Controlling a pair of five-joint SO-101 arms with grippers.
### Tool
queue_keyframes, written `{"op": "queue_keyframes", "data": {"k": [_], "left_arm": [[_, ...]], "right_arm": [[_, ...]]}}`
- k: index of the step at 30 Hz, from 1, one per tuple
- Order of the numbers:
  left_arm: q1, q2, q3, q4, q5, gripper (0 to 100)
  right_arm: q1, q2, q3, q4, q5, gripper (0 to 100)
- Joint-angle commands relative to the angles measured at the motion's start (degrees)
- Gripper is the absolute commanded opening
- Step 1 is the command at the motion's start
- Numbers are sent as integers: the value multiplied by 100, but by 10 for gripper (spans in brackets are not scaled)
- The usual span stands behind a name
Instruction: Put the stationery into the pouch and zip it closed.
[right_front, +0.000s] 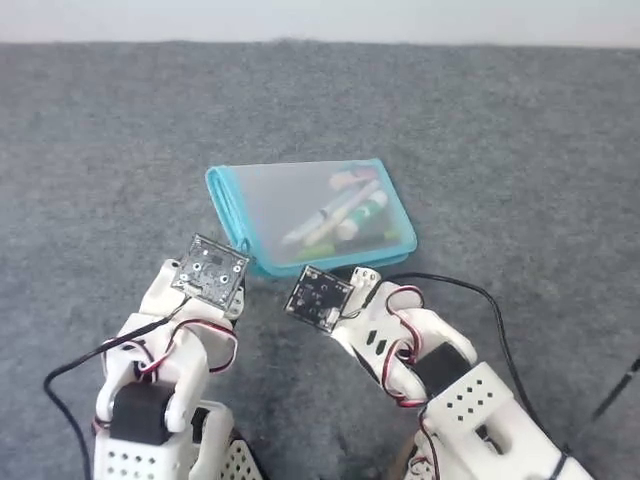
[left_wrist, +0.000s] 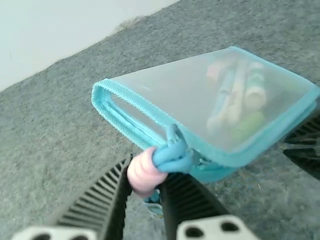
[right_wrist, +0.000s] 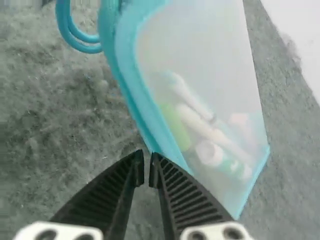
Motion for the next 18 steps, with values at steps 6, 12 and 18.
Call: {"op": "queue_keyframes", "data": {"k": [6, 12, 18], "left_arm": [[475, 26, -92, -264, 53, 12], [475, 26, -75, -264, 53, 12], [501, 26, -75, -264, 53, 12]], "right_arm": [[-620, -154, -527, -532, -255, 119], [-435, -207, -738, -303, -229, 103], [-418, -655, -730, 66, -220, 80]]}}
